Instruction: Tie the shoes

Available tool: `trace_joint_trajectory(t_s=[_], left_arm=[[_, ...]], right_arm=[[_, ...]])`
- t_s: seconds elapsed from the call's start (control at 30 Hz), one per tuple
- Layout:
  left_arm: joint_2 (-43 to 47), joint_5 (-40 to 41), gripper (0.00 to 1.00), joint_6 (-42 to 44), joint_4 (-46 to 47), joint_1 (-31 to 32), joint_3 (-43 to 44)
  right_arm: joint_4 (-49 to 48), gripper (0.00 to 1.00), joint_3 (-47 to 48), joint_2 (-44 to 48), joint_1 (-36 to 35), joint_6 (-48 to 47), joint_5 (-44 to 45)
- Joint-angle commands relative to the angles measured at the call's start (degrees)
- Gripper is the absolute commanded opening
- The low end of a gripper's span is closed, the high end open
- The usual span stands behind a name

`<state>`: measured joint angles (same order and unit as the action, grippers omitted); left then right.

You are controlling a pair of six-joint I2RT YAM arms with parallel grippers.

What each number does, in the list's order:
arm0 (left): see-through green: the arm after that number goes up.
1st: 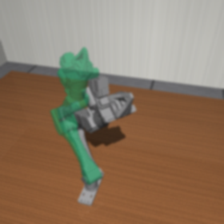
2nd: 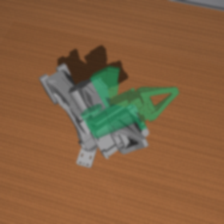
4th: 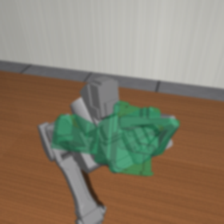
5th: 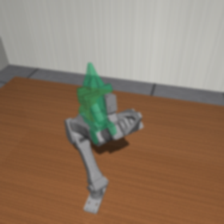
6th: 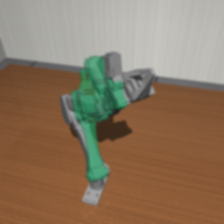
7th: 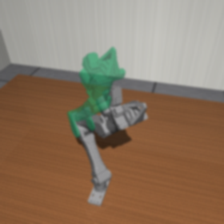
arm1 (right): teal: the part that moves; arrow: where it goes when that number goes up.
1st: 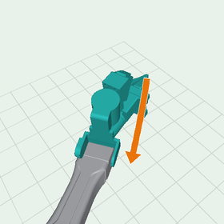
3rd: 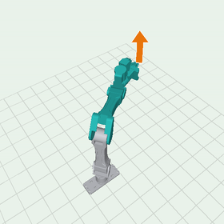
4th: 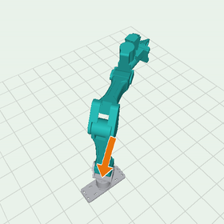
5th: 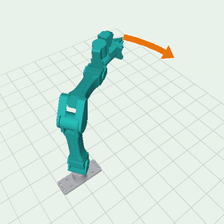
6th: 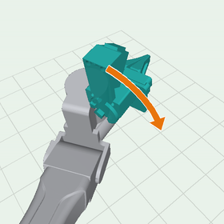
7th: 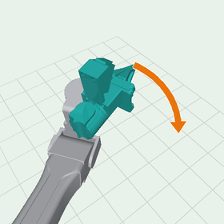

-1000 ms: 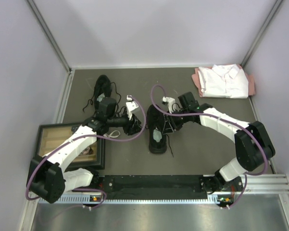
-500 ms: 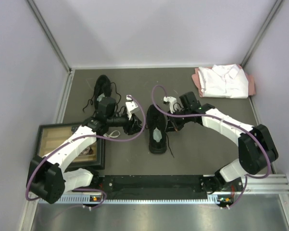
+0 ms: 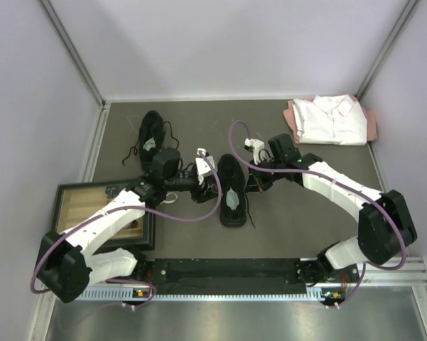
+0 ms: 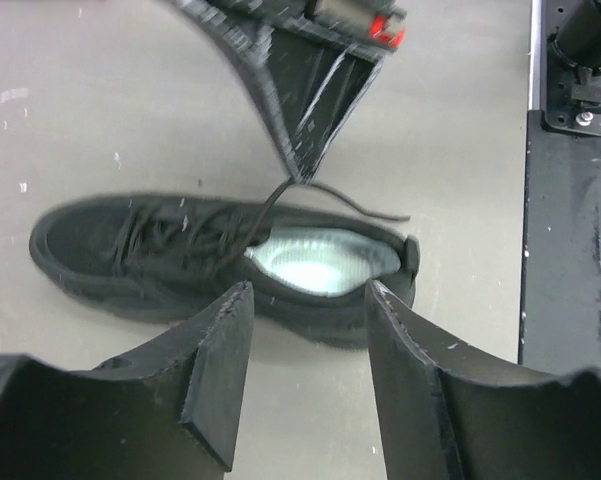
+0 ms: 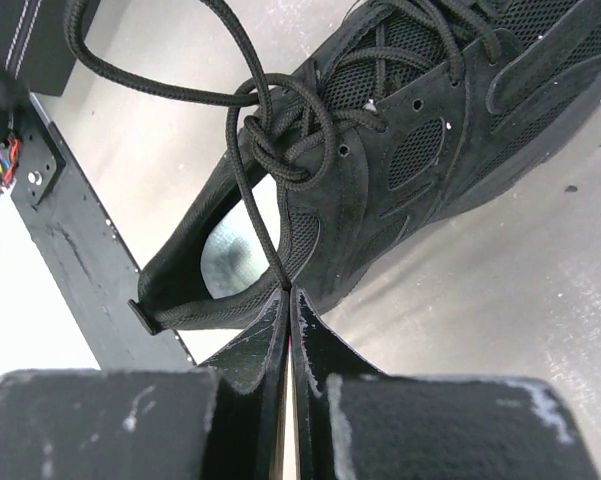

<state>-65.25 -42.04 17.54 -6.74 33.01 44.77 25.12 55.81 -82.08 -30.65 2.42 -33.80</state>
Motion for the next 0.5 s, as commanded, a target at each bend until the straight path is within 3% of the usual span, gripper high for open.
trace_joint_trajectory(t_s=[0.0, 0.47], left_arm=[[-0.4, 4.9, 0.55, -0.2, 9.3, 4.0, -0.8], [-8.2, 14.1, 0.64, -2.9, 18.9, 9.3, 0.4]], right_arm=[[-3.1, 0.0, 1.5, 3.2, -0.2, 3.2, 0.4], [-5.1, 0.0, 1.0, 4.6, 0.4, 8.0, 0.1]])
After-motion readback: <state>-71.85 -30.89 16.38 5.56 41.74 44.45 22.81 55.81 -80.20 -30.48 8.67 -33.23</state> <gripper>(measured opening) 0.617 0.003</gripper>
